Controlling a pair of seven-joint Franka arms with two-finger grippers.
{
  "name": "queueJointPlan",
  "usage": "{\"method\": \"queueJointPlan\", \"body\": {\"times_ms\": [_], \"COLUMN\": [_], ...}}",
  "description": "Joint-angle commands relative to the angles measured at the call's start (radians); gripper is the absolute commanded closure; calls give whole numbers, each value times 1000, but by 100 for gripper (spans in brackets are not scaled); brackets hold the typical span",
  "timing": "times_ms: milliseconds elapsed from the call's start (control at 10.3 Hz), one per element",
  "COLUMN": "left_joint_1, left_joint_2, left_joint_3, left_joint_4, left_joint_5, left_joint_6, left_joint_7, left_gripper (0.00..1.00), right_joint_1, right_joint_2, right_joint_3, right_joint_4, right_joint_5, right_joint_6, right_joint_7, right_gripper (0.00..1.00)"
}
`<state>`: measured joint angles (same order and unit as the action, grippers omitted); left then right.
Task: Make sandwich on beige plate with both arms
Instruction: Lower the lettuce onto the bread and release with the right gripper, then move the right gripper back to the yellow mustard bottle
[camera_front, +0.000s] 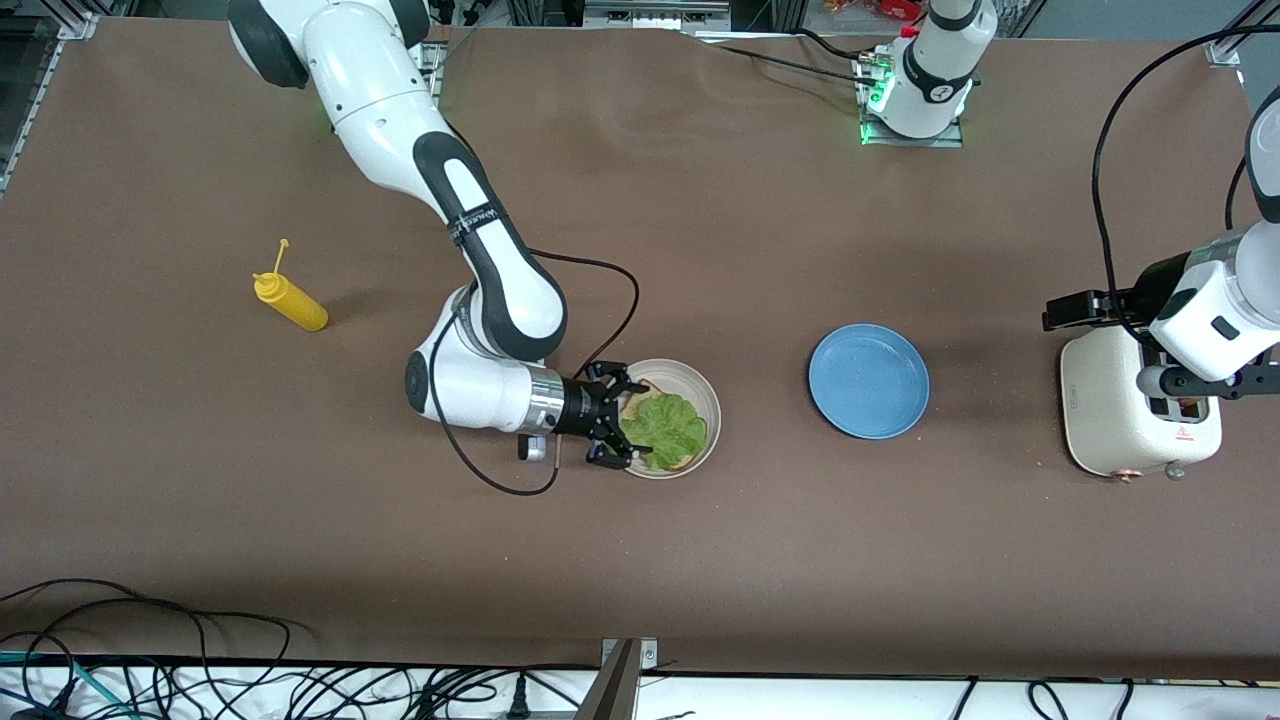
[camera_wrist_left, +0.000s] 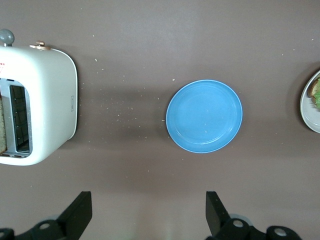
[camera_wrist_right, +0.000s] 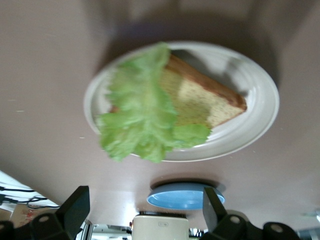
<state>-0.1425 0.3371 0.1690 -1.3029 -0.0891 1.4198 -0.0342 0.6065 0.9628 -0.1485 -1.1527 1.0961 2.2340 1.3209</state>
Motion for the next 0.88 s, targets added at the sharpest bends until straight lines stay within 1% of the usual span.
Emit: {"method": "queueJointPlan", "body": {"times_ms": [0,195,292,389,487,584,779], "left_joint_1": [-5,-5,-5,-5,-5,-5,-5], "left_joint_2": [-1,-1,-1,-1,-1,-1,3], "left_joint_3": [-2,-2,-2,-2,-3,-2,-2], "left_joint_4": [4,2,2,2,2,2,-6], "left_joint_5": [20,20,20,20,20,20,32], "left_joint_6": [-2,-2,-2,-2,-2,-2,-2], "left_joint_7": [-10,-10,-10,-10,-10,-10,-9], "left_gripper": [0,0,0,0,0,0,0], "right_joint_1": [-25,-77,-102,-122,-134,-134,-134], "right_joint_2": [-94,-177,-218,-254,-277,-303,-366], "right_joint_3": [-49,-110,-141,-173,-231,-296,-371], "right_joint_4": [-1,-2,-2,-5,-5,-5,-33], "right_joint_5": [-132,-227,-272,-298,-323,-402,-580], "right_joint_6": [-136,-354,-457,-555,-668,-779,-885], "right_joint_7": [24,-9,-107,-232,-359,-516,-879], "right_gripper": [0,0,0,0,0,0,0]}}
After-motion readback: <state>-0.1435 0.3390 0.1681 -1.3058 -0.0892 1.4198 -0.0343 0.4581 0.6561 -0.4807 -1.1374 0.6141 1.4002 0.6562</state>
